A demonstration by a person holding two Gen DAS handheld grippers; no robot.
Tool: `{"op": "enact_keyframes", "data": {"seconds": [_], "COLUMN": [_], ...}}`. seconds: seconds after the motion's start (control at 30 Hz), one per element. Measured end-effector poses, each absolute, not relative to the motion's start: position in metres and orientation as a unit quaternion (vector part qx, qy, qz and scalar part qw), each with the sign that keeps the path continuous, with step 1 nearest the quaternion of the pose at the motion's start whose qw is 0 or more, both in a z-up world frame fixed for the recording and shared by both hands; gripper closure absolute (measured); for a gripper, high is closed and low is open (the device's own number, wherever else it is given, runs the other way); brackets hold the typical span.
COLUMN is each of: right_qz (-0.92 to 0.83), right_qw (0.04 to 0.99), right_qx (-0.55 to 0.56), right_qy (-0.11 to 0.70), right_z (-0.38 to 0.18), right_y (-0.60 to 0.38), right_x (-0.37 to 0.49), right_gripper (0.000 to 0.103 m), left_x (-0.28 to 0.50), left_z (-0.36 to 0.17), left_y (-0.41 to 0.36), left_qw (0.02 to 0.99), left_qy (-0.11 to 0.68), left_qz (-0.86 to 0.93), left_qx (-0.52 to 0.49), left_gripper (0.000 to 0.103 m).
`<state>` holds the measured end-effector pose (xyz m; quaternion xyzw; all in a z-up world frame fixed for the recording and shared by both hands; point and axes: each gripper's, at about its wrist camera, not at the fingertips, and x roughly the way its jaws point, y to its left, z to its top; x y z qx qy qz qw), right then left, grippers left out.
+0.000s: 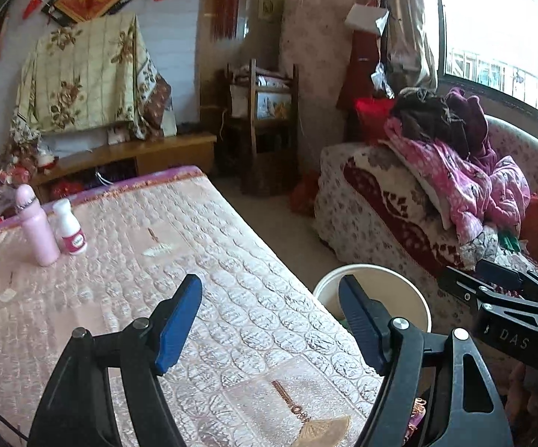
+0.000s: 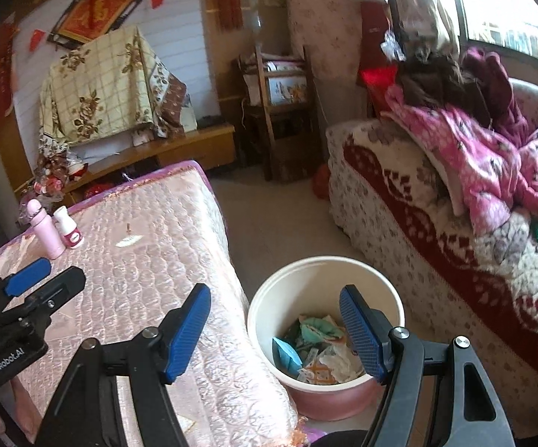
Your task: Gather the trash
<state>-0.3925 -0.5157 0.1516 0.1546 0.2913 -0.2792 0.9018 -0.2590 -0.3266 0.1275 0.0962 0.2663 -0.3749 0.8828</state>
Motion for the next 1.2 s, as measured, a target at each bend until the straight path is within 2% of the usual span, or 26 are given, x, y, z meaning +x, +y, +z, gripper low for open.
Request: {"op": "enact_keyframes", "data": {"seconds": [0.57,1.2], "right_qz": [-0.299,-0.303], "right_qw": [0.911,0.909], "right_qx": [0.14,0.144], "right_qy": [0.249,0.246], "right_z": [0.182,0.185], "right_y": [-0.49,-0.493], "right_x": [-0.415,-0.422], "right_gripper": [0.026,0.026], "left_x": [-0.265,-0.269], "left_z": [0.14,0.139], "left_y": [-0.303,-0.306], "left_qw": [0.896,0.894], "left_qy": [0.247,0.248], "left_qz": [-0.361,-0.366], "left_qx": [0.074,0.074], "left_gripper": [0.026,0.026]}}
